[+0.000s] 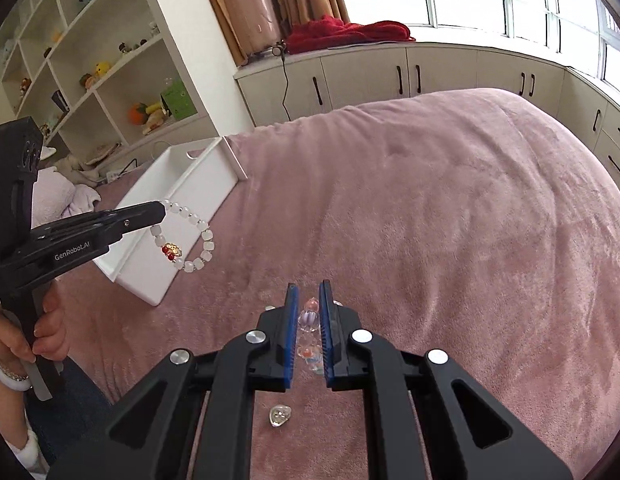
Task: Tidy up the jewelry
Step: 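Carry both bracelets over the white box and open both grippers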
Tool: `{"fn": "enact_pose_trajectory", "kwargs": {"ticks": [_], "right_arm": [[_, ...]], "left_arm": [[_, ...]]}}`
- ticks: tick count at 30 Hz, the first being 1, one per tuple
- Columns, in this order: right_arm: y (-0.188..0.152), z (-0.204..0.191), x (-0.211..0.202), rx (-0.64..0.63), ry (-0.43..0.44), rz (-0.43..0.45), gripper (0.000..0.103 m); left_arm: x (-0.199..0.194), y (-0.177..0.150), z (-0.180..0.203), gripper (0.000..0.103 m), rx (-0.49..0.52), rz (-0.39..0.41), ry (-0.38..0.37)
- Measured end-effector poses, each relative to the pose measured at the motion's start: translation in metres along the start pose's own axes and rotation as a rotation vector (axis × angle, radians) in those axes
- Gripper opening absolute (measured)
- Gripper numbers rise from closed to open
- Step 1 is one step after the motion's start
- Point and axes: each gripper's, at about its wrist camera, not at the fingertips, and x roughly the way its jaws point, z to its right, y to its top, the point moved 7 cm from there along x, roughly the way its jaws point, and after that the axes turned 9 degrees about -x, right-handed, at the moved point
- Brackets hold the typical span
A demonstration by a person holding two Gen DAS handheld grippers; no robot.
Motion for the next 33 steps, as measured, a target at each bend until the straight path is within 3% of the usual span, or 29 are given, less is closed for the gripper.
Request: {"fn": "enact_pose_trajectory", "kwargs": {"ticks": [8, 14, 23, 33], "right_arm": [[0.049, -0.038, -0.002, -0.108, 0.035, 0.05, 0.011], [0.089, -0.079, 0.007, -0.171, 0.097, 0.081, 0.011], [0.134, -0.153, 0.04, -0.3, 0.161, 0.061, 0.011], [0.158, -0.21, 0.089, -0.334, 0.228, 0.019, 0.011]], "left_arm": [[-0.049, 0.034, -0.023, 0.015, -0.004, 0.078, 0.031], [-0.075, 0.05, -0.057, 0.015, 0.018, 0.131, 0.122], [-0.077, 0.059, -0.131, 0.015, -0.034, 0.103, 0.202], [-0.057, 0.046, -0.205, 0.015, -0.155, 0.043, 0.226]]}}
